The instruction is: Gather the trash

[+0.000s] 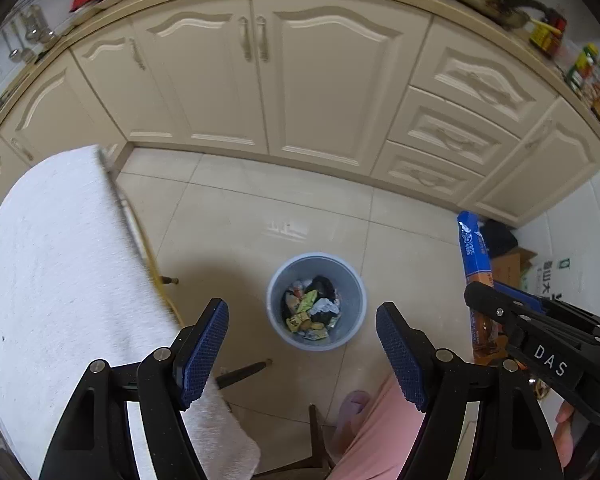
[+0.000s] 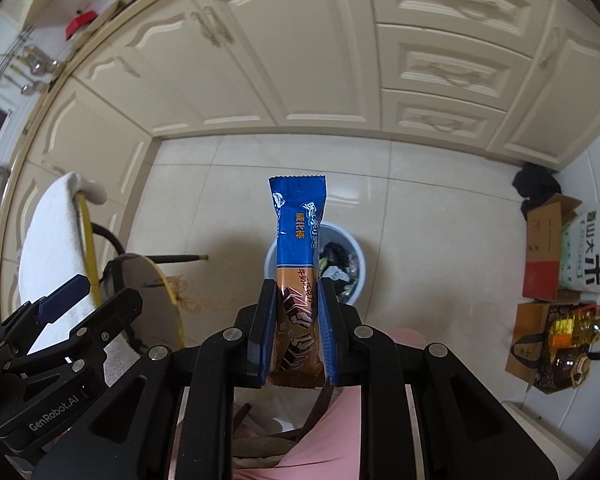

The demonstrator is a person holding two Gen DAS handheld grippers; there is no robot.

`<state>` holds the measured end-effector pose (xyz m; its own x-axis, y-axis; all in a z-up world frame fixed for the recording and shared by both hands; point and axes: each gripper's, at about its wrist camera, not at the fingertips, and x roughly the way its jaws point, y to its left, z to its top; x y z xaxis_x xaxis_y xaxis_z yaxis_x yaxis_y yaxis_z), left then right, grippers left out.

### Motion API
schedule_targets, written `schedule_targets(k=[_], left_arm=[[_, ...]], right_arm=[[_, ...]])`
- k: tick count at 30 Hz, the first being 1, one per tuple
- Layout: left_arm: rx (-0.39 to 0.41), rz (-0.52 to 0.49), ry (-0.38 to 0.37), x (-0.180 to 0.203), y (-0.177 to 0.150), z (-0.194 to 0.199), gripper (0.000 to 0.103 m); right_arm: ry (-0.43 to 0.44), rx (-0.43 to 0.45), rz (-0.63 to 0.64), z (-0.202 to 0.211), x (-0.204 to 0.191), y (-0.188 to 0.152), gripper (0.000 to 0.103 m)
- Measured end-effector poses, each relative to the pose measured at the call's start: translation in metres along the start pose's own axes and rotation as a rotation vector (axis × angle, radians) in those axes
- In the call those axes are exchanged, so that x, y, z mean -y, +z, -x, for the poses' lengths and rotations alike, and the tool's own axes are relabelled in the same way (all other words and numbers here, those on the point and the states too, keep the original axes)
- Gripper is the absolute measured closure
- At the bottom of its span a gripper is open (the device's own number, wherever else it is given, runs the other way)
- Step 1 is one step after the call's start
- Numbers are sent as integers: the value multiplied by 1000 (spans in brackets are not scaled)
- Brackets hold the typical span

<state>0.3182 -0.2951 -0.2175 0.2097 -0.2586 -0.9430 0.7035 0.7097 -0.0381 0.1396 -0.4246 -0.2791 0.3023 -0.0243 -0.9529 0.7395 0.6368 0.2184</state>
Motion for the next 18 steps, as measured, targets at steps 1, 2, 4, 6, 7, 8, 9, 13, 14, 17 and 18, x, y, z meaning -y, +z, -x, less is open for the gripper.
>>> schedule_targets(k=[1,2,4,6,7,8,9,13,14,17,18], left_arm=[[1,7,3,-3,-1,3,31],[2,14,7,-7,-2,5,31],[2,29,14,-14,-5,9,31],[3,38,17,-20,-7,11,31],[6,45,21,-23,-9,12,31],[6,53,26,-25,-10,13,31],[5,58,29,-27,-12,13,31],[-5,68,25,-33,-14,15,31],[-5,67,25,-33,-14,15,31],[-4,64,18,-33,-15,15,31],[-4,61,17,-36,-15,16,31]], right_arm=[[13,3,11,0,-5,1,81],[25,7,15,0,-9,1,80],[41,23,26,1,-17,2,69],[13,43,45,3,-25,1,33],[-5,63,50,5,-28,1,17],[-28,90,58,8,-30,0,16],[-41,99,70,9,-33,0,16],[-44,86,81,8,-36,1,16],[-47,87,85,9,-36,2,16],[-72,97,95,10,-36,1,16],[-78,98,96,10,-37,1,16]])
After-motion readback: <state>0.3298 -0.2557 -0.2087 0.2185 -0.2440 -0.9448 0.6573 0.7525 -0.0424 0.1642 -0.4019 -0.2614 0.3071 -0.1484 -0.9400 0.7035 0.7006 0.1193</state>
